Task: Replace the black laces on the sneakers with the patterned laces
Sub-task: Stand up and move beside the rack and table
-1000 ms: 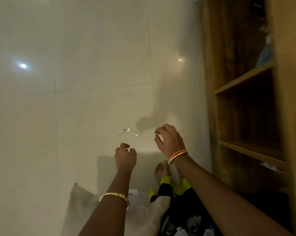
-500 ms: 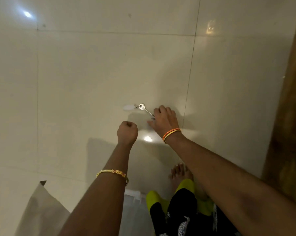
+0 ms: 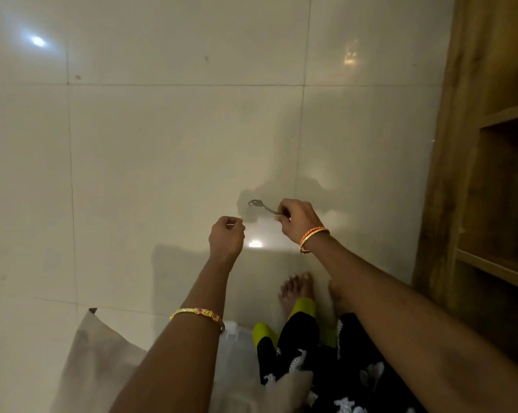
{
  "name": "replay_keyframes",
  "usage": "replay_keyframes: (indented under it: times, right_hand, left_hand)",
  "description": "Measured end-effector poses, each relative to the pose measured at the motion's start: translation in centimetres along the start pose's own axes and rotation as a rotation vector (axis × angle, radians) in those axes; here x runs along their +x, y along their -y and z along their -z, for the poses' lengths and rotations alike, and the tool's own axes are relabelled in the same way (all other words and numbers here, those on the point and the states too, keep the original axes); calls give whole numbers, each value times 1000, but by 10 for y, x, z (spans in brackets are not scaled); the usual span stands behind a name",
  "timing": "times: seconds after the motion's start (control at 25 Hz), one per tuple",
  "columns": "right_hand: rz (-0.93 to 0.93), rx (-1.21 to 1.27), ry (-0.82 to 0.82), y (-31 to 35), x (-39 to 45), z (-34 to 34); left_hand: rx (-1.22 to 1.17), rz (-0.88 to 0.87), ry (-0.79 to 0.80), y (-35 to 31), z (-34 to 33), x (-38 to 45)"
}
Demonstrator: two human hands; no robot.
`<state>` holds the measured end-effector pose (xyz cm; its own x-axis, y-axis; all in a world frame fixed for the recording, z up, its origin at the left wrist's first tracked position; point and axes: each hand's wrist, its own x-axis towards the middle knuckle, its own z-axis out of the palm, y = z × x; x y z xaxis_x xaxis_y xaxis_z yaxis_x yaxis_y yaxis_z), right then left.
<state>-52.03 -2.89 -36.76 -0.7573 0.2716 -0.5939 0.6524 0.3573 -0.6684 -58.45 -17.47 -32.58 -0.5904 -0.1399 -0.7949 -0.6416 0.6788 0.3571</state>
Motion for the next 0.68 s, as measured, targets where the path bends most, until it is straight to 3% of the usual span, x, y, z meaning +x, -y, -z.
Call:
replay_keyframes:
  times: [0.12,0.32,0.52,0.68]
  right_hand:
    - [94,180,-90,26,-53,61]
    - [53,626,-235,82,-176,185]
    - [190,961,-340,103,-301,279]
    - [321,1148,-509,79,-385,326]
  left_hand:
    - [-95,-124,-47,-47,1,-61]
    - [-245,-316,96,-144,-4,-193]
    - [-179,-518,275,-208,-33,-312]
    - [-36,-658,446,-224,-75,-395]
